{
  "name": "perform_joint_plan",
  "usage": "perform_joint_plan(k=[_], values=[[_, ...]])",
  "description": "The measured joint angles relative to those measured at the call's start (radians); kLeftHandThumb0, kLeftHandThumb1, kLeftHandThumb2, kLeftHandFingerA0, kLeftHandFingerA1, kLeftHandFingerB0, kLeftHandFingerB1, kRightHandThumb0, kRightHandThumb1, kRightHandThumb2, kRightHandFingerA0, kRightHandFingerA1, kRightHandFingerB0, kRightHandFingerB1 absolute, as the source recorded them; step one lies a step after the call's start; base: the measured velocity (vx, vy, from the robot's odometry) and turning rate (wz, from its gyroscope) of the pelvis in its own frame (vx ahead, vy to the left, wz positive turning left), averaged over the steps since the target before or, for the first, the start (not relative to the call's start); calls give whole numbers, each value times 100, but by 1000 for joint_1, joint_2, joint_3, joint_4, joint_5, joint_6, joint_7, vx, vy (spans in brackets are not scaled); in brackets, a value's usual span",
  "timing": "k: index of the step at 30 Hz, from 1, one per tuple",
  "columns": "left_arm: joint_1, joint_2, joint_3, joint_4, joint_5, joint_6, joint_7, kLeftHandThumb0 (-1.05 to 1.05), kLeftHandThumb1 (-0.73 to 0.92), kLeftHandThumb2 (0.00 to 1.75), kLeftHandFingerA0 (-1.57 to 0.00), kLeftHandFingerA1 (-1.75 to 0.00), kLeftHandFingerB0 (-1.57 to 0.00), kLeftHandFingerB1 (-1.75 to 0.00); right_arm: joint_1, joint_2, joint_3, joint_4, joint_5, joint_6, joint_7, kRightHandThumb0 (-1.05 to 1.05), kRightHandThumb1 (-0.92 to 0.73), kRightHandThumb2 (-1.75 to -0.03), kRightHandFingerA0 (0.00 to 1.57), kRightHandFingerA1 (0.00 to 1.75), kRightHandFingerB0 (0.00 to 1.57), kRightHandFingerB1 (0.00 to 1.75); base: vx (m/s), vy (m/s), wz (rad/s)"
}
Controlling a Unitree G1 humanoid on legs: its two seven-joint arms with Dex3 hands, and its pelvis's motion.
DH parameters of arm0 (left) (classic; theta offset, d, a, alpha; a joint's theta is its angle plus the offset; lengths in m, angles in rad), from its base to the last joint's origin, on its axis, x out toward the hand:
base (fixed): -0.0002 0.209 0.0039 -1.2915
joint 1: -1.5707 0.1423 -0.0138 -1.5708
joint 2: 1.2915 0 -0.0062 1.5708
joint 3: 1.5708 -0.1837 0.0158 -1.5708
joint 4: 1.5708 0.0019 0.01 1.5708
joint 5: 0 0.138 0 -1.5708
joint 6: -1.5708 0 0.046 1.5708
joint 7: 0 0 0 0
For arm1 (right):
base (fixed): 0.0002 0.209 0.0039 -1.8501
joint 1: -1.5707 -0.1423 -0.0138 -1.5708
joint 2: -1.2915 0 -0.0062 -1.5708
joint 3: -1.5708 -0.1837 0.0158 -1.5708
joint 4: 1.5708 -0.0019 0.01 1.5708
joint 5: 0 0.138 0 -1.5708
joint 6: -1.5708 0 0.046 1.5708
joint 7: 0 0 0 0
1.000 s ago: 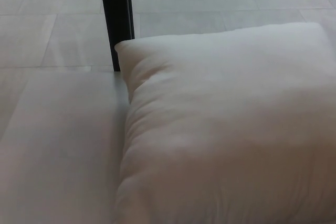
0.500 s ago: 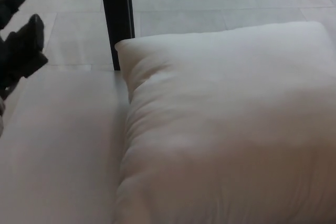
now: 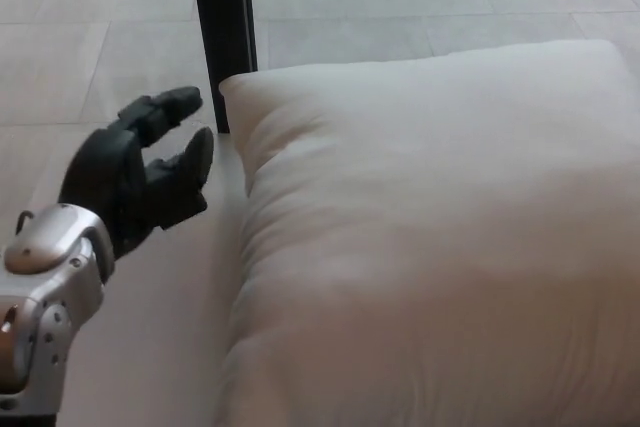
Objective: The robot uses its left hand to press on the left side of the pillow kept in the middle of the desk and uses its right hand to lift up and the right side of the pillow and turn it over
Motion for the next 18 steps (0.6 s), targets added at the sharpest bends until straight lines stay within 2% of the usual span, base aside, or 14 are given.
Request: perform_joint_plan(k=[1,2,3,4,5,6,7,9,12,13,14,15,16,18], values=[[2,-15,-12,10,4,14,7,-82,92,76,-13,-48,-13,-34,-9,6,5,13,-3,10,-4,-93,-75,-113,4,41,11,26,0,0,0],[4,-25,-20,16,7,21,13,-90,83,117,-6,-52,-5,-43,-19,11,10,24,-7,15,-5,-90,-73,-112,2,38,14,26,0,0,0],[5,-34,-26,21,9,26,18,-37,50,112,-4,-53,0,-49,-26,15,15,33,-9,17,-5,-95,-75,-113,3,36,14,25,0,0,0],[6,-63,-37,33,18,40,33,-37,49,111,-4,-53,0,-49,-38,24,26,53,-15,23,-5,-93,-73,-113,3,37,14,25,0,0,0],[6,-81,-39,41,21,49,43,-91,83,119,-6,-52,-4,-42,-45,29,36,64,-19,25,-4,-90,-71,-112,3,41,10,28,0,0,0],[7,-103,-39,51,25,59,55,-81,78,118,-1,-50,-12,-38,-53,36,47,73,-24,27,-3,-88,-69,-109,7,47,10,31,0,0,0],[7,-119,-40,56,27,67,64,-87,80,117,-3,-50,-11,-39,-58,41,55,78,-28,28,-2,-95,-75,-113,4,40,12,25,0,0,0],[8,-155,-36,66,33,83,87,-88,82,118,-2,-49,-12,-39,-66,51,83,92,-41,29,1,-85,-70,-111,3,42,10,31,0,0,0],[14,-206,-27,83,43,97,123,-89,83,118,-7,-52,-2,-40,-68,85,112,110,-61,31,-2,-88,-69,-109,5,48,9,37,0,0,0],[16,-217,-22,85,46,100,133,-80,79,117,-11,-54,-4,-43,-72,96,122,119,-69,31,-3,-89,-91,-68,7,41,15,26,0,0,0],[19,-227,-20,87,52,102,145,-81,79,117,-12,-55,-4,-44,-76,108,137,131,-78,31,-4,-89,-91,-68,7,41,14,25,0,0,0],[21,-233,-20,91,57,102,151,-79,77,118,-8,-54,-1,-42,-77,115,148,137,-85,30,-5,-88,-73,-115,2,39,12,29,0,0,0],[25,-243,-21,100,63,101,160,-86,82,119,-13,-56,-2,-42,-77,127,169,146,-97,30,-4,-90,-92,-73,5,38,13,24,0,0,0],[29,-256,-18,116,71,101,172,-89,83,121,-16,-57,0,-40,-77,143,205,157,-117,30,-2,-89,-92,-76,3,38,10,24,0,0,0]])
